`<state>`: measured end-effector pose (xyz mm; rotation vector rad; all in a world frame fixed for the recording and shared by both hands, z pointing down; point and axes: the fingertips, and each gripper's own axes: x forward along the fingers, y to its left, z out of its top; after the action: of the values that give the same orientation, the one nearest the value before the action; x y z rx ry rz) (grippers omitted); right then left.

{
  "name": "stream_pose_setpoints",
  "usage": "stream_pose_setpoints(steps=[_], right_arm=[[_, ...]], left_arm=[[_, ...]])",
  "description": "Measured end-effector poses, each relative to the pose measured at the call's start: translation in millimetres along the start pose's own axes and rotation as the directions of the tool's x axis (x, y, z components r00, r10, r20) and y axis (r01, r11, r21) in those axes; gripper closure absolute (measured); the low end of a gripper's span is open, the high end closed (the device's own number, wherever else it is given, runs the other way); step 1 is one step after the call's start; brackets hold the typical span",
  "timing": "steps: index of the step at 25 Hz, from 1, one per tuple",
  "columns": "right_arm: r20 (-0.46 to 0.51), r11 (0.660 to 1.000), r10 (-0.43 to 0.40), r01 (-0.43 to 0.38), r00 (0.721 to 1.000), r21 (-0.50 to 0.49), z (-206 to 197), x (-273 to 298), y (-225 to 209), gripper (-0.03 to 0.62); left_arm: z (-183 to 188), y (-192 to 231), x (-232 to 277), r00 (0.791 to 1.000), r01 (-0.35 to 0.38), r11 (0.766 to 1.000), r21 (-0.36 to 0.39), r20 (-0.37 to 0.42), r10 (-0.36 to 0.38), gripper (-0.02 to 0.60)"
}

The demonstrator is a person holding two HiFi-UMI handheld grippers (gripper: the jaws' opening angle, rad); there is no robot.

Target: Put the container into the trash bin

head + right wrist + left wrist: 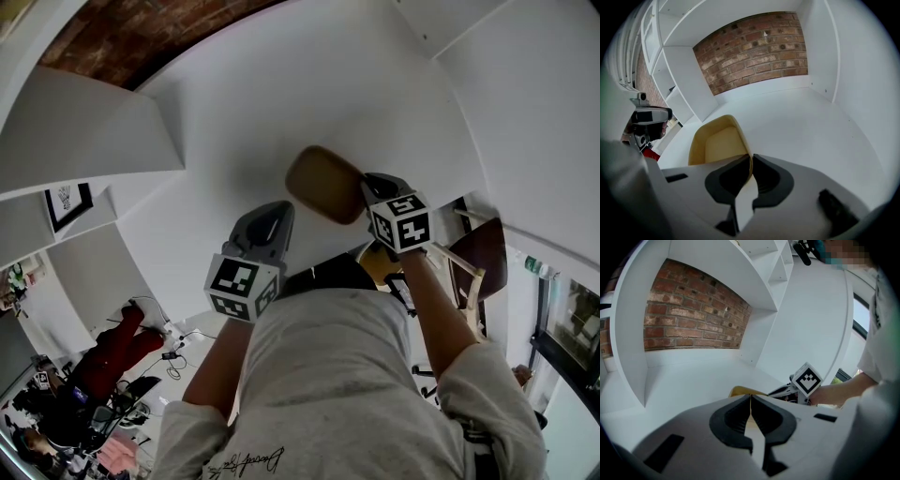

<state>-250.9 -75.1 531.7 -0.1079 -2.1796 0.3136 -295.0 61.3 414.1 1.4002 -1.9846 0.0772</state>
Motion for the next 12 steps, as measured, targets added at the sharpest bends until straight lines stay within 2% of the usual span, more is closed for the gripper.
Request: stream_pose_setpoints(steps=[12], right_arm=[[0.025, 0.999, -0.021, 0.021, 0.999, 0.027, -25, -23, 34, 0.551]], left_arm=[[-17, -11, -35, 1.000, 0.024, 0.999, 0.039, 0.016, -0.025, 0.565]])
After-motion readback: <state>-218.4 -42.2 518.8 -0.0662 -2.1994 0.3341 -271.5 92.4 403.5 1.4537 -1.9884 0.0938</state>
